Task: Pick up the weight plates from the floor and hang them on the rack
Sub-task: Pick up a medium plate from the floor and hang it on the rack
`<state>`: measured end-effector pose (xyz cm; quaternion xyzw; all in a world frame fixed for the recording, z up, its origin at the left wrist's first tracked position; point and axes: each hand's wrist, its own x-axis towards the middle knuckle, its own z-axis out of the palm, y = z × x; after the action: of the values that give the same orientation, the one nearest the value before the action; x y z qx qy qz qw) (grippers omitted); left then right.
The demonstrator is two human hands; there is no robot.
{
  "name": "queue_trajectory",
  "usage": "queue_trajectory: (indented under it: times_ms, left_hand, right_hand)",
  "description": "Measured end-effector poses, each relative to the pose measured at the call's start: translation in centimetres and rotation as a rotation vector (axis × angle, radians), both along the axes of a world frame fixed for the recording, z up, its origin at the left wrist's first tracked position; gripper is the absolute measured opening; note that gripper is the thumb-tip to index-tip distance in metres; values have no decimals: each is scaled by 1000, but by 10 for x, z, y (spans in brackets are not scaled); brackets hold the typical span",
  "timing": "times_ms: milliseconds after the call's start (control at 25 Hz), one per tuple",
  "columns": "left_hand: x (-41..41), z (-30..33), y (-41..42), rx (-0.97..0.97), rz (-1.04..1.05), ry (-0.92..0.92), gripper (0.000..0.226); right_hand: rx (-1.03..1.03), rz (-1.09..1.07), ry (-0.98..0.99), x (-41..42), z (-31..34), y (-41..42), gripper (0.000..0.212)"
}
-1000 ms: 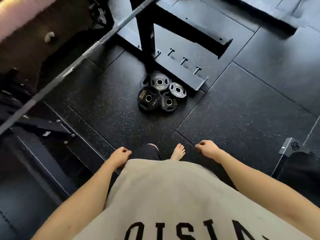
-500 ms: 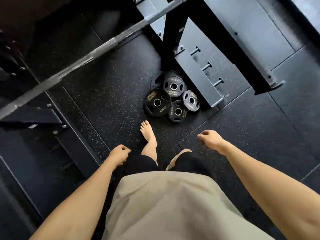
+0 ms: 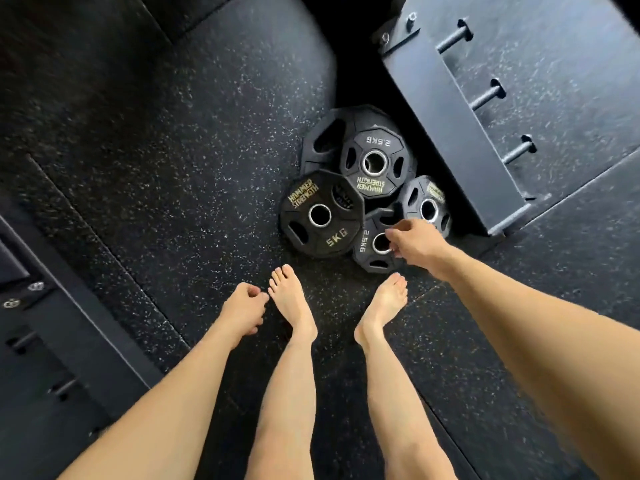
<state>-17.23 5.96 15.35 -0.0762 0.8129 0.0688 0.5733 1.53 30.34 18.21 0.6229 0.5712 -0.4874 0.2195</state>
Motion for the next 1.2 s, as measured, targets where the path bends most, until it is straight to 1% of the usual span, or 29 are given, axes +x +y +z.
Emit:
queue_trajectory:
  times_ms: [120, 240, 320, 400, 480, 560, 640, 760, 840, 920, 960, 1000, 1040, 1120, 1200]
  left_hand:
    - [-4, -106, 27, 2, 39, 41, 31]
    - [-9, -199, 53, 32, 81, 64, 49]
    - [-9, -235, 71, 84, 25, 67, 57]
    - [-7, -263, 83, 122, -41, 76, 62]
    - [-3, -282, 91, 120, -130, 102, 65]
    - [2, -294, 96, 89, -249, 186, 63]
    - [5, -295, 102, 75, -260, 266, 65]
    - [5, -286, 109, 67, -201, 270, 67]
    - [5, -271, 108, 56, -226, 292, 60]
    - [5, -247, 104, 54, -272, 342, 51]
    - [3, -234, 100, 82, -266, 363, 48]
    - [1, -220, 96, 139, -220, 362, 45]
    - [-2, -202, 93, 222, -127, 334, 45]
    - [-7, -158, 90, 381, 126, 257, 50]
    - [-11, -111, 89, 446, 396, 209, 47]
  right_hand:
    - [66, 49, -23, -23, -106, 19, 30]
    - [87, 32, -46, -36, -194, 24, 46]
    - [121, 29, -58, -39, -225, 23, 52]
    - [169, 65, -89, -43, -249, 19, 51]
    - [224, 175, -135, -47, -261, 17, 49]
    - [268, 265, -164, -52, -269, 17, 43]
    - [298, 336, -186, -56, -271, 21, 36]
    - [271, 383, -219, -59, -270, 28, 33]
    - [227, 357, -206, -57, -263, 28, 33]
    - [178, 281, -177, -51, -247, 24, 33]
    - [153, 229, -162, -47, -237, 20, 32]
    - [128, 175, -148, -42, -226, 16, 31]
    - [112, 128, -132, -37, -211, 12, 30]
    - [94, 39, -79, -28, -175, 6, 24]
    - [78, -63, -6, -23, -133, 2, 20]
